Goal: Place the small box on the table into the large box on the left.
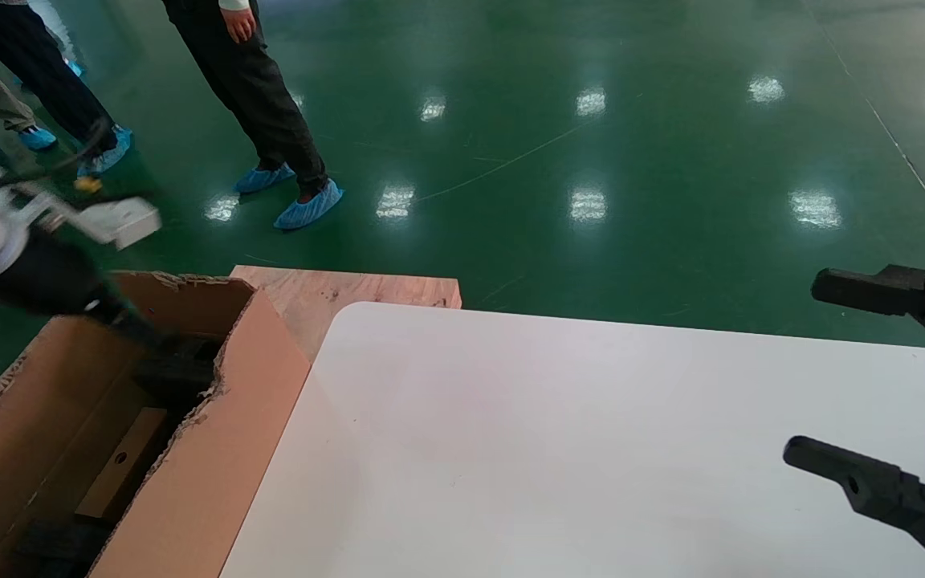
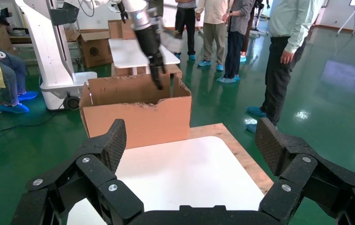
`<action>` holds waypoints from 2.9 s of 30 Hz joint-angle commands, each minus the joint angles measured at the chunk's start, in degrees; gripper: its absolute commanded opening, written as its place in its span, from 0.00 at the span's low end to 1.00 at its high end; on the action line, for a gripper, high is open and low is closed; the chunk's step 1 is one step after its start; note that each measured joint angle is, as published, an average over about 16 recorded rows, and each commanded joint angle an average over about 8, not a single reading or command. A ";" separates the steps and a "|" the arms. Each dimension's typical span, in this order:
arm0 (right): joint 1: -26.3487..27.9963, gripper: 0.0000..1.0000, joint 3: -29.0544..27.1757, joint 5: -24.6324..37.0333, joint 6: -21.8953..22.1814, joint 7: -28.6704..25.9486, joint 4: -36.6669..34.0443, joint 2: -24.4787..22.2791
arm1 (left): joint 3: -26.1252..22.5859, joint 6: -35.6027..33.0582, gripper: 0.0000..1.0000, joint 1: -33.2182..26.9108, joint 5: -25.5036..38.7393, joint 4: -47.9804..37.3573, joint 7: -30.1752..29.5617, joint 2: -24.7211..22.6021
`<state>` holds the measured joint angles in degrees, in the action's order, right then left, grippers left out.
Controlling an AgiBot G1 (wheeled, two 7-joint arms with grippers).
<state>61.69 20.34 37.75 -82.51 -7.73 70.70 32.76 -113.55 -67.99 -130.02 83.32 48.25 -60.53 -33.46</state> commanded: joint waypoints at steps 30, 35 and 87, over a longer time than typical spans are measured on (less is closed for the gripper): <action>-0.02 1.00 0.00 -0.01 0.02 0.00 -0.01 -0.01 | 9.90 1.82 1.00 1.76 -6.83 13.07 1.92 -4.10; -0.02 1.00 0.00 -0.01 0.02 0.00 -0.01 -0.01 | 17.66 0.09 1.00 7.66 -9.90 14.16 6.16 -3.88; -0.02 1.00 0.00 -0.02 0.02 0.01 -0.01 -0.01 | 96.99 -17.55 1.00 68.03 -41.20 25.22 49.35 -1.59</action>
<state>61.67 20.35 37.73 -82.48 -7.72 70.68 32.75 -17.56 -85.32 -62.76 42.50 73.33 -11.86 -35.08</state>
